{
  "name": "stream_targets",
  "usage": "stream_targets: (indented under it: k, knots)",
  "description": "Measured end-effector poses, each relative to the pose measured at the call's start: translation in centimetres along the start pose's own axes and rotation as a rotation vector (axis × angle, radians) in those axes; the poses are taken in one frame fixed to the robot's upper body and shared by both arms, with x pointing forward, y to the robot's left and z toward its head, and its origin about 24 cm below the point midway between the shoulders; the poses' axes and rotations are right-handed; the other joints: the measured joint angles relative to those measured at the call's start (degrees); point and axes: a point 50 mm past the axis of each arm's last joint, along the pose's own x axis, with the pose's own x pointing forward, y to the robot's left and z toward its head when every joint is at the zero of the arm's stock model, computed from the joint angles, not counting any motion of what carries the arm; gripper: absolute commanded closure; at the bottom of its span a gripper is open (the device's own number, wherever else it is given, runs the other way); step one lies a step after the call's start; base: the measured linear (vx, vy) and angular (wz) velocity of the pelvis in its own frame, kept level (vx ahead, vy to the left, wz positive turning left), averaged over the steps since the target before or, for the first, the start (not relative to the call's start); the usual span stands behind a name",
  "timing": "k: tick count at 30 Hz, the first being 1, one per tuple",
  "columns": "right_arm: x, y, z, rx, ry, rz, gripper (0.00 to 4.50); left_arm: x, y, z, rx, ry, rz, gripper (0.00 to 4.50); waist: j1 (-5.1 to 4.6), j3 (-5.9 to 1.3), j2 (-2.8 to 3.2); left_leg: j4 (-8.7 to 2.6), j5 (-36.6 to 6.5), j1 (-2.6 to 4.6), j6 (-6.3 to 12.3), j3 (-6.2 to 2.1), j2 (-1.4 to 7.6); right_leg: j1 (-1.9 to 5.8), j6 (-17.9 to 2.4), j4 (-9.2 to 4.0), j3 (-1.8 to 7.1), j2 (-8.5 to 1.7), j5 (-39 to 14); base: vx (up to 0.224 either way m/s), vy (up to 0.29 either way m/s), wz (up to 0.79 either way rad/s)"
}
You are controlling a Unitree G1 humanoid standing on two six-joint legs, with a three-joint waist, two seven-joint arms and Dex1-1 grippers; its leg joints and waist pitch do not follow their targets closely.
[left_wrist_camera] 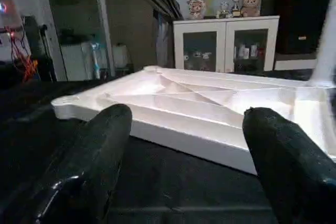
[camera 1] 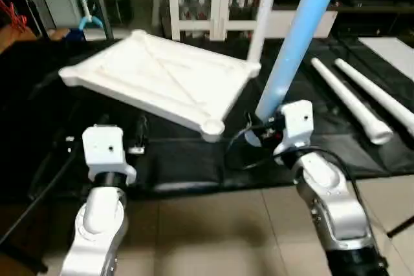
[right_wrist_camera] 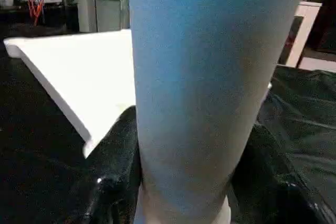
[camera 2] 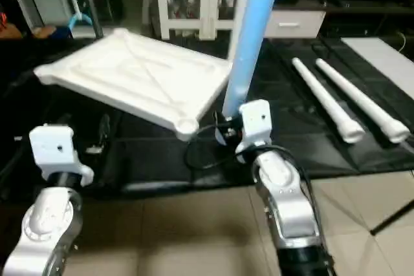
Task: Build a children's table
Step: Move to table
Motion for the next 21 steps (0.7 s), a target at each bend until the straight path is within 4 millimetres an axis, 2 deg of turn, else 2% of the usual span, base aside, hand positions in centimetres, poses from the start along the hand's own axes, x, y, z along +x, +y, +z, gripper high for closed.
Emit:
stream_targets:
  k: [1,2,3,4,5,7,9,10,11,12,14,16,17,18,19,20,21]
  knots:
    - [-0.1,-0.4,0.0,0.004,0.003,-0.009,2.64,0.0,-0.2,0.0,-0.006,-0.001,-0.009,0.7,0.78,0.05,-0.38,0.97,-1.1,-0.32,1.34,0.52,0.05,-0.34,-0.3,0.0,0.17,-0.05,0.3,-0.042,-0.185,-0.18]
    - [-0.2,-0.8,0.0,0.009,0.008,-0.022,2.64,-0.1,-0.5,0.1,-0.011,-0.001,-0.022,0.7,1.44,-0.07,-0.58,2.45,-1.4,-0.58,2.12,0.79,0.09,-1.11,-0.4,0.02,0.31,-0.05,0.6,-0.022,-0.152,-0.29]
    - [-0.3,-1.1,0.0,0.012,0.008,-0.028,2.64,-0.1,-0.6,0.1,-0.012,-0.005,-0.03,0.7,1.78,-0.31,-0.34,2.38,-1.3,-0.51,2.12,0.83,0.13,-1.76,-0.3,0.06,0.2,0.09,0.7,-0.022,-0.152,-0.29]
    - [-0.4,-1.4,0.1,0.008,0.006,-0.033,2.64,0.0,-0.7,0.3,-0.011,-0.013,-0.039,0.7,1.87,-0.63,0.05,1.05,-1.3,-0.17,2.11,0.83,0.34,-2.54,-0.5,0.22,-0.01,0.45,1.1,-0.038,-0.102,-0.21]
    - [-0.4,-1.4,0.0,0.008,0.011,-0.027,2.64,0.1,-0.7,0.5,-0.007,-0.023,-0.045,0.7,2.0,-0.69,0.54,0.14,0.5,-0.11,-0.7,0.99,1.07,-2.92,-0.7,0.24,-0.15,0.9,1.5,-0.033,-0.054,-0.08]
    - [-0.3,-0.9,-0.2,0.016,0.014,-0.001,2.64,0.1,-0.6,0.5,0.013,-0.021,-0.057,0.7,2.18,-0.41,0.3,0.03,0.8,-0.15,-1.79,1.13,1.69,-2.95,-1.0,-0.35,-0.34,1.28,2.0,-0.017,-0.027,-0.04]
    - [0.1,-0.1,-0.1,0.053,0.01,0.032,2.64,0.1,-0.6,0.5,0.016,-0.02,-0.053,0.7,2.25,-0.19,0.49,-0.14,0.8,0.08,-1.85,1.47,2.06,-2.52,-1.2,-1.36,-0.6,1.29,2.7,0.0,0.0,0.0]
    - [0.1,0.1,-0.2,0.062,0.015,0.042,2.64,0.2,-0.5,0.5,0.012,-0.021,-0.046,0.7,2.32,0.06,0.71,-0.29,0.8,0.73,-1.84,2.36,2.58,-2.29,-1.1,-1.96,-0.25,1.48,2.9,0.0,0.0,0.0]
    - [0.3,0.4,0.0,0.064,0.014,0.057,2.64,0.2,-0.2,0.5,0.016,-0.021,-0.031,0.7,2.85,0.52,0.73,-0.59,0.4,2.24,-1.85,4.39,3.32,-1.83,-1.0,-2.24,0.6,1.63,2.9,-0.024,0.052,-0.32]
    - [0.5,0.7,0.1,0.065,0.008,0.07,2.64,0.2,0.1,0.5,0.02,-0.022,-0.02,0.7,2.98,0.69,0.7,-0.76,0.0,3.29,-1.8,5.61,3.62,-1.54,-1.0,-2.19,1.01,1.48,2.9,-0.024,0.052,-0.32]
    - [0.7,0.9,0.4,0.063,-0.001,0.084,2.64,0.3,0.6,0.6,0.031,-0.025,-0.004,0.7,3.03,1.39,0.49,-0.94,-1.0,5.72,-2.04,7.18,4.06,-0.87,-0.8,-2.02,0.63,0.7,2.6,0.014,0.055,-0.73]
    - [0.7,0.9,0.4,0.063,-0.002,0.086,2.64,0.3,0.6,0.6,0.034,-0.027,-0.006,0.7,2.6,1.76,0.21,-1.1,-1.7,7.19,-2.55,7.95,4.61,-0.87,-0.9,-1.68,-0.68,-0.56,2.3,0.013,0.042,-0.9]
    - [0.7,0.8,0.4,0.063,-0.002,0.087,2.64,0.3,0.5,0.6,0.034,-0.028,-0.011,0.7,2.13,1.84,-0.06,-1.19,-2.4,7.94,-3.16,7.97,4.71,-1.03,-0.9,-1.7,-1.45,-1.09,2.3,0.026,-0.029,-0.89]
    - [0.7,0.8,0.4,0.061,-0.001,0.092,2.64,0.3,0.4,0.6,0.033,-0.028,-0.014,0.7,1.83,1.84,-0.33,-1.28,-2.9,8.51,-3.52,7.89,4.81,-0.99,-1.1,-1.84,-1.46,-0.89,2.4,0.026,-0.029,-0.89]
    - [0.6,0.7,0.5,0.056,-0.002,0.095,2.64,0.4,0.3,0.7,0.03,-0.032,-0.02,0.7,1.25,1.63,-0.28,-0.89,-3.5,7.74,-3.58,6.42,4.25,-0.49,-1.0,-2.25,-2.04,-0.87,2.4,0.038,-0.027,-0.62]
    - [0.5,0.4,0.4,0.049,0.004,0.093,2.64,0.6,-0.6,1.1,0.02,-0.048,-0.052,0.7,0.95,1.5,-0.35,0.02,-4.7,6.81,-2.01,5.07,3.48,-0.94,-1.0,-2.33,-2.27,-0.73,2.4,0.055,-0.019,-0.34]
    - [0.4,-0.2,0.3,0.043,0.011,0.079,2.64,0.7,-1.0,1.3,0.015,-0.059,-0.07,0.7,0.79,1.5,-0.35,1.72,-5.5,5.49,-0.56,4.03,2.95,-1.07,-1.0,-2.29,-2.29,-0.65,2.4,0.055,-0.019,-0.34]
